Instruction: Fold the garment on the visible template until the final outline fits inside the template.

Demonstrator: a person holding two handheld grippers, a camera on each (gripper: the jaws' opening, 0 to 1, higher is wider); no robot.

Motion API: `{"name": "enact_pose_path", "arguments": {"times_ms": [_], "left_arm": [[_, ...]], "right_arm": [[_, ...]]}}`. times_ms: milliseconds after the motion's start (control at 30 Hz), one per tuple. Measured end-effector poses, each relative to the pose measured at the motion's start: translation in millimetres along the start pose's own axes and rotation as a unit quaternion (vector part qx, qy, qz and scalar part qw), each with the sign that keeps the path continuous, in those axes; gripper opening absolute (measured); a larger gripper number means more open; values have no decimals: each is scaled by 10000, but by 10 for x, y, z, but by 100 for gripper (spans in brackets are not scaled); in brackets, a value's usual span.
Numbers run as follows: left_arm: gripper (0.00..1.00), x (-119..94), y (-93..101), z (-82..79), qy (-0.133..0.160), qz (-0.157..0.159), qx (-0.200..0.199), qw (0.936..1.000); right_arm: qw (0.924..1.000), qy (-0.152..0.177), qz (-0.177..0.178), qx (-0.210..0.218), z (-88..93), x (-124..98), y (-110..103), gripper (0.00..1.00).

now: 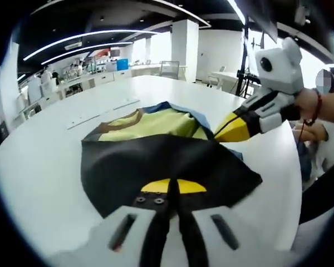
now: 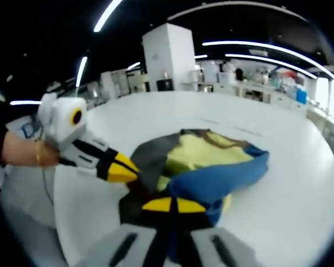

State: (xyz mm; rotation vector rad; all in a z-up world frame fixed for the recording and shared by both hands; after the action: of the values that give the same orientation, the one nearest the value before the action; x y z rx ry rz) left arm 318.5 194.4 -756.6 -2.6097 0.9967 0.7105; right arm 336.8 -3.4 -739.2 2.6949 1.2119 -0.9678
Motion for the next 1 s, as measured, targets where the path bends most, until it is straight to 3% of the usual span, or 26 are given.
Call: {"name": "enact_pose_path", "arguments": {"times_ms": [300, 567, 833, 1000], "left_arm": [[0, -138, -37, -105, 211, 3, -523, 9984], [0, -326, -137, -178, 432, -202, -650, 9967], [0, -612, -457, -224, 797, -725, -1022, 9889], [0, -758, -682, -137, 967, -945, -1484, 9796]], "right_arm": [[9998, 154, 116, -10, -89, -137, 74, 0], [9986, 381, 363, 5, -224, -298, 171, 0], [9957, 569, 718, 164, -358, -523, 370, 0], [9936, 633, 900, 238, -403, -622, 527, 0]]}}
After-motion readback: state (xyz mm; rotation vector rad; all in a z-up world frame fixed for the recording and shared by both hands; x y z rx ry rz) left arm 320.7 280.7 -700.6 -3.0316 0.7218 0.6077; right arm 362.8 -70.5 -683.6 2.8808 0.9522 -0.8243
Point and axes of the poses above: the point that each gripper's makers call its tool centre point, and the gripper's own axes: x roughly forward along the fingers, y roughly to its right, z roughly out of its underside, the point moved 9 cm from there along -x, roughly backward along the fingers, and after that the axes turned 7 degrees about x, right-handed, at the moved point
